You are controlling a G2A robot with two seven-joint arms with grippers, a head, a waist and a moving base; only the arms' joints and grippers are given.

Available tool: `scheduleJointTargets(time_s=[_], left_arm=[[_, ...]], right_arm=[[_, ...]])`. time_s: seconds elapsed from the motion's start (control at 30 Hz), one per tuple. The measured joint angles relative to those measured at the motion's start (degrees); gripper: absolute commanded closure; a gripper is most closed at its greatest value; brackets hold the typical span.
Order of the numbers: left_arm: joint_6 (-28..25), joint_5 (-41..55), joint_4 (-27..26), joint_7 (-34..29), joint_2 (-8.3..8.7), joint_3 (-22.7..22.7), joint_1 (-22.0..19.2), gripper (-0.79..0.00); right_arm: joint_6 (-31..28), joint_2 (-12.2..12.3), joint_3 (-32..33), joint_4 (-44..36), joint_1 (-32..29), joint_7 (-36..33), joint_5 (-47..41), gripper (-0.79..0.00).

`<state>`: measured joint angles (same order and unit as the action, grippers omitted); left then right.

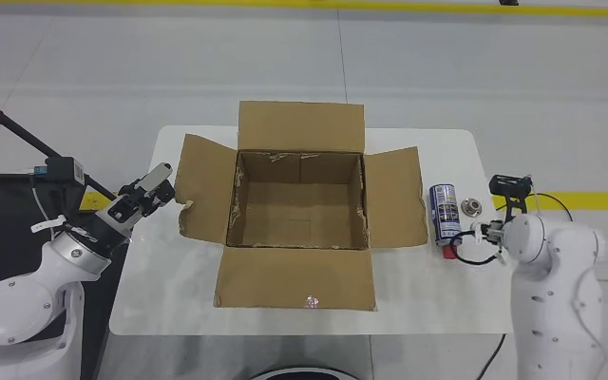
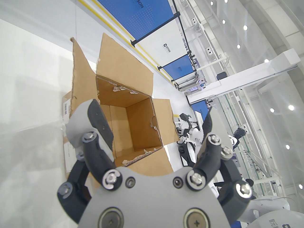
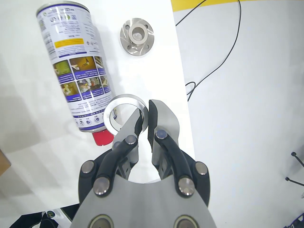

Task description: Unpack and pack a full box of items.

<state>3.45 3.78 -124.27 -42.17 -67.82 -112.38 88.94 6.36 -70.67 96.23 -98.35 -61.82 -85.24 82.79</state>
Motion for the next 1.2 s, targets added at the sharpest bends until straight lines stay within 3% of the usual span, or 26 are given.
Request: scheduleJointTargets(time_s=[0.93, 1.2], left_arm=[[0.0, 0.0, 0.0, 0.0, 0.0, 0.0, 0.0, -0.785], [0.0, 0.0, 0.0, 0.0, 0.0, 0.0, 0.0, -0.785]], right_arm=[[2.0, 0.3, -0.5, 14.0, 2.0, 7.8, -1.2, -0.055], [2.2, 0.5, 0.1, 15.1, 1.9, 8.9, -2.5, -0.231]])
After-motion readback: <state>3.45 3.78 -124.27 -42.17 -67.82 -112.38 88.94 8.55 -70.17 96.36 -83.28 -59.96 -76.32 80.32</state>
